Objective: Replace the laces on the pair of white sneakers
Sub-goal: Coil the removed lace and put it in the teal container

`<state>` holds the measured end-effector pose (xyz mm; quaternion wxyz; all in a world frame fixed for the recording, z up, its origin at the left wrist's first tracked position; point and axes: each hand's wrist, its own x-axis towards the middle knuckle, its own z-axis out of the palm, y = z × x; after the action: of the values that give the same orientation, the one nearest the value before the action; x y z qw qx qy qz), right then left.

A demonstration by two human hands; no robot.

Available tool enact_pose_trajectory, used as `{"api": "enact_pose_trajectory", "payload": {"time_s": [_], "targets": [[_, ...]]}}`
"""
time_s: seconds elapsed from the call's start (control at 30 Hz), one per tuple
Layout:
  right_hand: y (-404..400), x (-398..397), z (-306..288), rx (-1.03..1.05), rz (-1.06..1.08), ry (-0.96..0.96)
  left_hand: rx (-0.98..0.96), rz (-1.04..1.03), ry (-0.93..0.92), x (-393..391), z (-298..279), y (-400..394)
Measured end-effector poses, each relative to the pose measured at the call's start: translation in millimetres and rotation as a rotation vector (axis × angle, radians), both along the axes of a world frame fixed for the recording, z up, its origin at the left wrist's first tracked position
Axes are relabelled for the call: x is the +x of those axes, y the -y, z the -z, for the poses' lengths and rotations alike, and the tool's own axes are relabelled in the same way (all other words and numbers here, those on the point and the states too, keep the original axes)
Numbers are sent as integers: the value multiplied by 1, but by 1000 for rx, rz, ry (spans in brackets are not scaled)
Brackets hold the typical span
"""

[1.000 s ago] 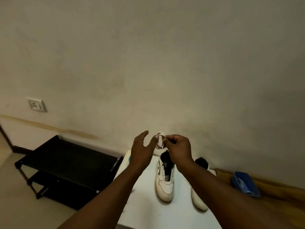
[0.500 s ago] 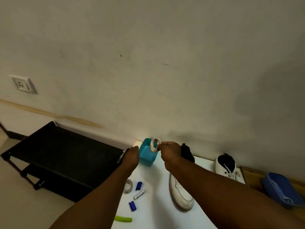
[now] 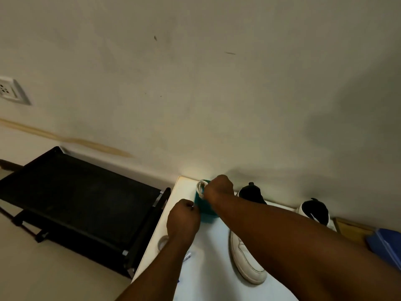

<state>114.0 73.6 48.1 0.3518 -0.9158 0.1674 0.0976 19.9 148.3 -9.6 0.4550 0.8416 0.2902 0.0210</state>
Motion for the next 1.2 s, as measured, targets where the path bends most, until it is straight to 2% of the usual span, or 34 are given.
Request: {"api": "enact_pose_trajectory", "payload": {"time_s": [0.1, 0.33, 0.47, 0.53, 0.6, 0.67, 0.77, 0.83, 0.93, 1.0, 1.2], "targets": [[1, 0, 10, -58, -43, -10, 22, 14, 3, 0, -1, 3], [7, 1, 32, -67, -21, -55, 28, 50, 46, 4, 7, 0], [9, 6, 32, -34, -94, -96, 57, 33, 102, 7, 3, -1], [9, 9, 34, -46, -121, -74, 154, 56, 146, 9, -2, -2], [10, 10, 37, -110, -150, -43, 334, 102, 186, 11, -3, -2], [12, 7, 34, -128, -165, -16, 415, 133, 144, 11, -1, 1], [21, 5, 29, -107, -219, 28, 393, 159, 42, 9, -2, 5], [34, 0, 28, -101, -263, 107, 397, 171, 48, 7, -4, 5], [55, -18, 34, 13, -201, 250, 357, 157, 45, 7, -9, 4], [64, -31, 41, 16, -196, 330, 309, 142, 35, 10, -8, 5], [61, -41, 53, 138, -125, 377, 290, 138, 33, 15, 2, 5]]}}
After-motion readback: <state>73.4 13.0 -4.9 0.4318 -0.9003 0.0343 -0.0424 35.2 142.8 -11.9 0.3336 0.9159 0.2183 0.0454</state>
